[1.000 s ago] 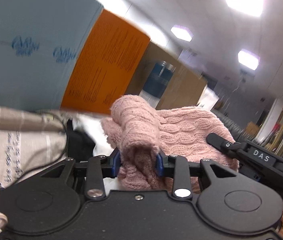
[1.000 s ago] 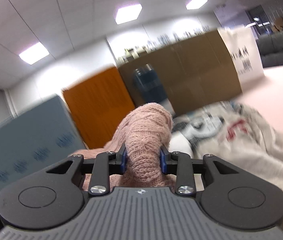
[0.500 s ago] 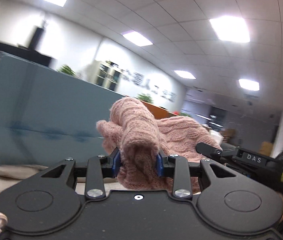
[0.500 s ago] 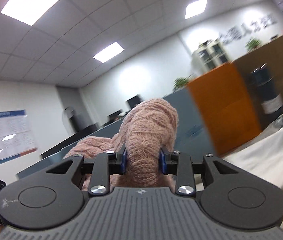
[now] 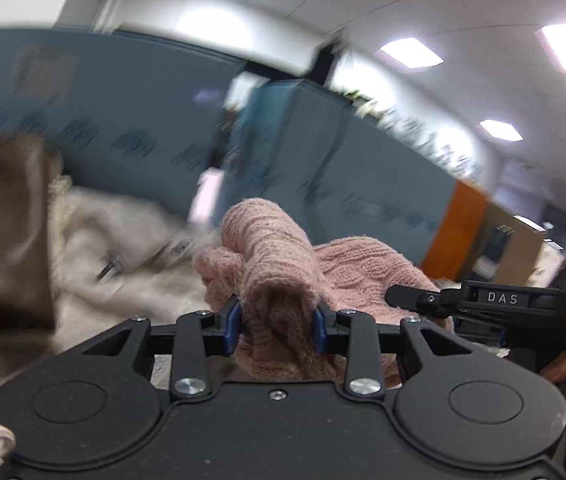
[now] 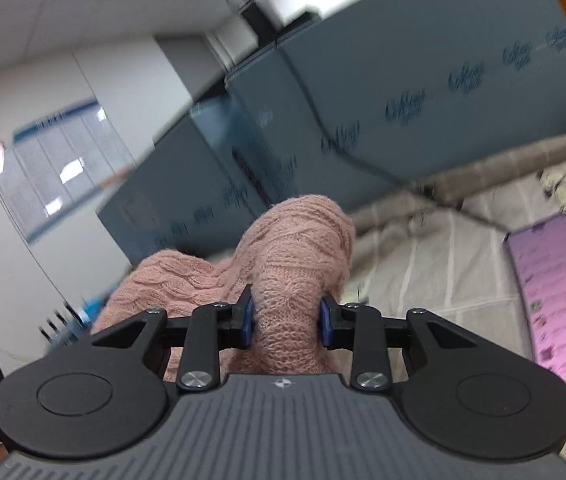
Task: Fold clothes
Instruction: 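Lift the pink sweater with both grippers and carry it over the bed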
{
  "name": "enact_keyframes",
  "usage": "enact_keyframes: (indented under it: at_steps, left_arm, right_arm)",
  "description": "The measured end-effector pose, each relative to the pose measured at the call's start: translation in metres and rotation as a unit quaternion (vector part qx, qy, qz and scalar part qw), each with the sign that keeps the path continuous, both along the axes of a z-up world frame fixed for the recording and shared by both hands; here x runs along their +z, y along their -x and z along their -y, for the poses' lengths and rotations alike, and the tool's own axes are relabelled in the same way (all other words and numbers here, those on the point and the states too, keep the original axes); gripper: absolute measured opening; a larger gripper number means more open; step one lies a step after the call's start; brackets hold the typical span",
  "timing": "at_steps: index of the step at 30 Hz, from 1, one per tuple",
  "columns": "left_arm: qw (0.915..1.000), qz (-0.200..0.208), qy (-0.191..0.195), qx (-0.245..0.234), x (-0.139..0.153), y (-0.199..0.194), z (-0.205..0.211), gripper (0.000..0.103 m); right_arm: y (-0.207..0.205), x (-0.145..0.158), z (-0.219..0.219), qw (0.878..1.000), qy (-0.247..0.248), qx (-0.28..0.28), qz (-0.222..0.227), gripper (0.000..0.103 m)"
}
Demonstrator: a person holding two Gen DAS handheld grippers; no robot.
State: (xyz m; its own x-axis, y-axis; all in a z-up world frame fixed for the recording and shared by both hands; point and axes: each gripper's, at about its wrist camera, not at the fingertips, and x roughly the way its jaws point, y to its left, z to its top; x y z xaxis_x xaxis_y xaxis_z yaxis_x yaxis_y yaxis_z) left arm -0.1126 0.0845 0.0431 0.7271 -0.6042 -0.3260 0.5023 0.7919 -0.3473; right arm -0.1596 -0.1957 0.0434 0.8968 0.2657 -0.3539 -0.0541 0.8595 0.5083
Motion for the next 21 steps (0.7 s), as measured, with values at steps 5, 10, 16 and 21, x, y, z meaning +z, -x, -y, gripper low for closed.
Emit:
enact_keyframes:
  at_steps: [5,10,16,21]
  left_arm:
    - [0.9982,-0.058,-0.006,0.017,-0.029,-0.011,-0.009,0.044]
    - [0.9980,-0.053,0.013,0.032,-0.026,-0.012,-0.012,0.078]
    - [0.9928,-0.070,0.070,0.068,-0.023,-0.014,-0.043,0.084]
    - [0.9838,-0.086,0.114,0.108,-0.023,-0.018,-0.069,0.084]
  right_arm:
    - [-0.020,-0.023,-0.019,0.996,0.060,-0.005,-0.070,0.038]
    - [0.002,-0.009,-0.042,0.983,0.166,-0.075,-0.011,0.076]
    - [0.018,0.008,-0.085,0.976,0.211,0.012,0.053,0.081]
    - [0.005,0.005,-0.132,0.967,0.224,0.117,0.040,0.082]
